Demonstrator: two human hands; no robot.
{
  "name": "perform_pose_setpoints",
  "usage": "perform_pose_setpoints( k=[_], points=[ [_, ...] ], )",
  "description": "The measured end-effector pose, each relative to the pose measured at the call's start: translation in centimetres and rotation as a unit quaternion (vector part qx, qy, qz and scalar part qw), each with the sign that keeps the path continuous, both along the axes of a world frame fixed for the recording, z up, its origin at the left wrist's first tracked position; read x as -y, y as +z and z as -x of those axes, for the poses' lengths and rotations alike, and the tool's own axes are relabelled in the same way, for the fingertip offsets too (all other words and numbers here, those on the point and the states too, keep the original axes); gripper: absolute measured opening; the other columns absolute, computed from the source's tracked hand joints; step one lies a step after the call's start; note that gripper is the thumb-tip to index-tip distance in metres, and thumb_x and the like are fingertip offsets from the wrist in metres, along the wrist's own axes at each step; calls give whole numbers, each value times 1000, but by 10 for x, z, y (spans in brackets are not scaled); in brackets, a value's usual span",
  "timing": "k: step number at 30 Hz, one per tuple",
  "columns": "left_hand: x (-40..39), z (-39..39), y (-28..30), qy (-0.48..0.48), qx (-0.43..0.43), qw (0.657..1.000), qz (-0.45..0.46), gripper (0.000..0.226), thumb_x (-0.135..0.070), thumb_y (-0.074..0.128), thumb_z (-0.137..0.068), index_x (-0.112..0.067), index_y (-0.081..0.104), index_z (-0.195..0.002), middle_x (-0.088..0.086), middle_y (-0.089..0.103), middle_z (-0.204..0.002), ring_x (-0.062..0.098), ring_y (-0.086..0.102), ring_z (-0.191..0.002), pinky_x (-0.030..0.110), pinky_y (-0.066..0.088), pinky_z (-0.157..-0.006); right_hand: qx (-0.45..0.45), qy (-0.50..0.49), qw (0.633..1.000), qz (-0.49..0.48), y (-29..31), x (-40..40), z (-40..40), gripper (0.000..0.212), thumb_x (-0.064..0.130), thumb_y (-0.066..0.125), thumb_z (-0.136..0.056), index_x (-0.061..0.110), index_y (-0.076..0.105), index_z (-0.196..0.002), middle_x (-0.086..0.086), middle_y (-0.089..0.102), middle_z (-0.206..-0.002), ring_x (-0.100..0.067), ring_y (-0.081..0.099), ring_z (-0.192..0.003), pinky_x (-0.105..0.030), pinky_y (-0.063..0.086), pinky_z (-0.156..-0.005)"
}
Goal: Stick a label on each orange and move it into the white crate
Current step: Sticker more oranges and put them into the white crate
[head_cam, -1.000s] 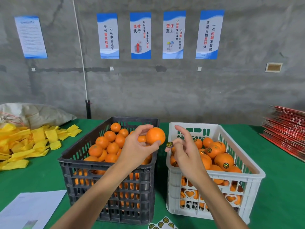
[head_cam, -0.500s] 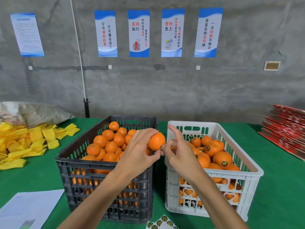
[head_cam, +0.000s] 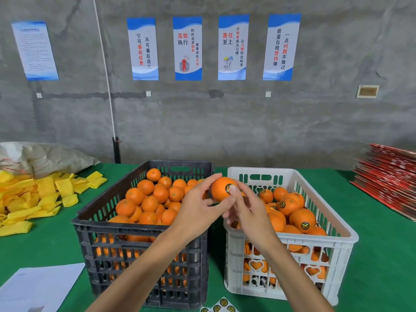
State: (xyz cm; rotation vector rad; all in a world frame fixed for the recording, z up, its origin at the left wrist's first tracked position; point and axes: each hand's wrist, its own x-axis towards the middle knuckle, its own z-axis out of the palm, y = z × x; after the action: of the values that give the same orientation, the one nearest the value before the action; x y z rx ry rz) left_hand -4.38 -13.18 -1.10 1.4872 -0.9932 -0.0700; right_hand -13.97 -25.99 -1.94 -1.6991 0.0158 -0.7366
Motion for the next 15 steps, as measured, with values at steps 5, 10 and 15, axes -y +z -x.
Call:
perform_pose_setpoints(
  k=[5,10,15],
  points=[
    [20,-8,4,6,-30,999,9,41,-32,78,-93,-33,67,-133,-6,72,-130,9,68,-122,38,56,-106,-5,-3,993,-115,1,13,3,31,34,50,-106,28,61,-135,-11,78,-98,-29,76,-88,-33,64,-77],
    [46,-4,12,-35,-12,998,-53,50,-9,73,-97,-15,61,-145,2,63,-146,13,58,-135,34,48,-115,-10,-35,991,-132,-2,29,-2,41,43,64,-98,33,60,-138,-3,76,-116,-22,75,-104,-38,62,-89],
    [48,-29,17,-88,61,944,-311,106,-44,83,-87,-31,15,-167,-8,20,-171,13,23,-155,23,29,-118,-40,-281,954,96,-11,62,-8,50,32,64,-101,35,50,-148,0,48,-154,-22,46,-140,-53,44,-113]
  ],
)
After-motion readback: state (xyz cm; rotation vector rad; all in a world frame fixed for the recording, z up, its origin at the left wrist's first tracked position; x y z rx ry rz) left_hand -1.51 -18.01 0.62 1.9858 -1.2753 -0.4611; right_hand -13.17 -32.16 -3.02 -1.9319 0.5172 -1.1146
